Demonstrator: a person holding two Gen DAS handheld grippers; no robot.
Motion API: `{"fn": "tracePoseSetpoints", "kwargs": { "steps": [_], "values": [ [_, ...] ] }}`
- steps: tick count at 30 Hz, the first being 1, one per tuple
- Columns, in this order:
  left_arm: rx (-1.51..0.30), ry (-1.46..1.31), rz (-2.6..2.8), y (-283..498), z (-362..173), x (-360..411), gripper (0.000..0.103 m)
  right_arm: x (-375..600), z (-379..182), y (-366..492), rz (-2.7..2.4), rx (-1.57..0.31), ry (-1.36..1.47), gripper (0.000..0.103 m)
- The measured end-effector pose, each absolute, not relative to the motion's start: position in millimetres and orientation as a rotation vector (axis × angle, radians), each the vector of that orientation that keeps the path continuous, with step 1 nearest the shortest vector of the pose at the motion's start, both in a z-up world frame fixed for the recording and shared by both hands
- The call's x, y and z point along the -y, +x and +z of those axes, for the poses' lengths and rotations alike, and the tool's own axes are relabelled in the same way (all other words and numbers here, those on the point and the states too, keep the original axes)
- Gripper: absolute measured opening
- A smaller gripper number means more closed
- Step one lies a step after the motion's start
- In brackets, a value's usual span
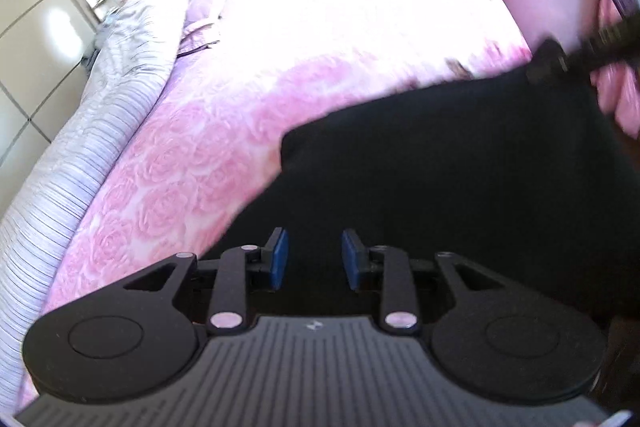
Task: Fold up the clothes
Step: 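Lower the folded jacket onto the bedspread and open the left gripper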
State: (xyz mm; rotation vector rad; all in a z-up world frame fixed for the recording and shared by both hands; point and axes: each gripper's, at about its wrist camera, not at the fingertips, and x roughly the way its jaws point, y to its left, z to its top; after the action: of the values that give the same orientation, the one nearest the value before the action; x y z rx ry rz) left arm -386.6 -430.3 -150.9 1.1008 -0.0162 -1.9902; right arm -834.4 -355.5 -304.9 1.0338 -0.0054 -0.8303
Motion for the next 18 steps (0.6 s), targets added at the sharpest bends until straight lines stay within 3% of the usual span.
{"fn": "tracePoseSetpoints", "kwargs": {
  "steps": [6,10,13,18],
  "values": [
    [-0.093,1.168,-1.91,-378,-201,502,0.027,374,-314,-826,-0.832,-0.034,1.028,0.016],
    [-0.144,1.128,-1.893,-369,-201,489,0.026,373,-313,-828,-0.823,-0.04,1.044,0.018],
    [-0.142,1.131,-1.871,-366,-195,488,0.026,363,-298,-829,-0.819,-0.079,1.027,0.029],
    [-0.139,1.057,-1.858,-350,-173,458,0.027,333,-264,-826,-0.759,-0.15,0.938,0.037]
  ]
}}
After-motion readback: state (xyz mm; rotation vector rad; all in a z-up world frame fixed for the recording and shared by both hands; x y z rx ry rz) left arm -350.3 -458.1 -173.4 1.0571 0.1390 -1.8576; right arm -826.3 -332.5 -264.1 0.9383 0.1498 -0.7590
